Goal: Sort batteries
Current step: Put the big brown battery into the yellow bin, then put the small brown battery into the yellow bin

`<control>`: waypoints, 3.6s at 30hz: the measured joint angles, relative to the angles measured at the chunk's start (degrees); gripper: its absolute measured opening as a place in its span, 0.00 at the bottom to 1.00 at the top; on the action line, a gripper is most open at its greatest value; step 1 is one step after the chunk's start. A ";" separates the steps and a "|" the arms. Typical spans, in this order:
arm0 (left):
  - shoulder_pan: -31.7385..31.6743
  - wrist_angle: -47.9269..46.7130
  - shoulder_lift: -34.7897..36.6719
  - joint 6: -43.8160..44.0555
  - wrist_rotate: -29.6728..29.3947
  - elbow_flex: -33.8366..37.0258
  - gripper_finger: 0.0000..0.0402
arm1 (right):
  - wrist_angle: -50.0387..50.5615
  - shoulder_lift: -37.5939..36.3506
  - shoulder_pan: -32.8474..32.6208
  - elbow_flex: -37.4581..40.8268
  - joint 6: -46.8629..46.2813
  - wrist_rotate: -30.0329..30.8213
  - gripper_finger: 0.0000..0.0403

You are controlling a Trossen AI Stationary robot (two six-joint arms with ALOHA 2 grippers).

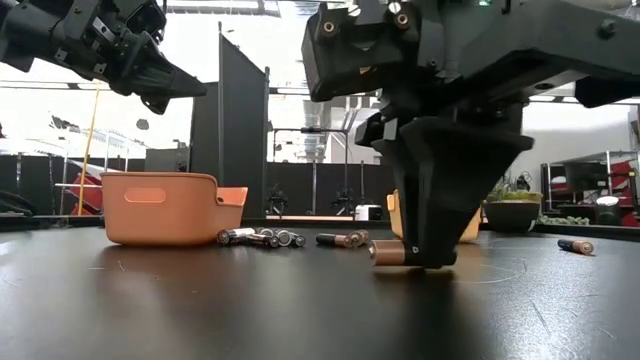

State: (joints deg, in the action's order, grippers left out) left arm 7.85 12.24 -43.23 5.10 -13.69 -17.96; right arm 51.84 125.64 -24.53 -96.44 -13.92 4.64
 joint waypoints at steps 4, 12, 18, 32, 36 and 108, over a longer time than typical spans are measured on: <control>0.01 0.01 -0.01 0.05 0.00 0.00 0.00 | 0.08 -1.32 1.22 -0.07 0.97 0.05 0.17; -0.01 -0.40 0.00 0.07 0.00 0.00 0.00 | 2.31 -6.61 2.95 -0.07 2.91 4.40 0.17; 0.00 -0.47 -0.02 0.07 0.00 0.00 0.00 | 8.21 -12.29 5.57 -0.09 3.61 9.51 0.17; 0.01 -0.47 -0.01 0.09 0.00 0.00 0.00 | 11.28 -26.93 20.64 15.36 3.89 12.28 0.17; 0.01 -0.47 -0.02 0.09 0.02 0.00 0.00 | 6.51 -30.87 23.91 21.12 3.90 12.17 0.17; 0.01 -4.21 -0.02 3.26 0.00 0.46 0.00 | -1.86 -36.39 4.37 46.36 -73.06 4.41 0.51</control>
State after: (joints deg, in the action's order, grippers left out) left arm 7.86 8.03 -43.24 8.36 -13.69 -17.50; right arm 49.98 89.25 -20.16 -50.08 -86.98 9.05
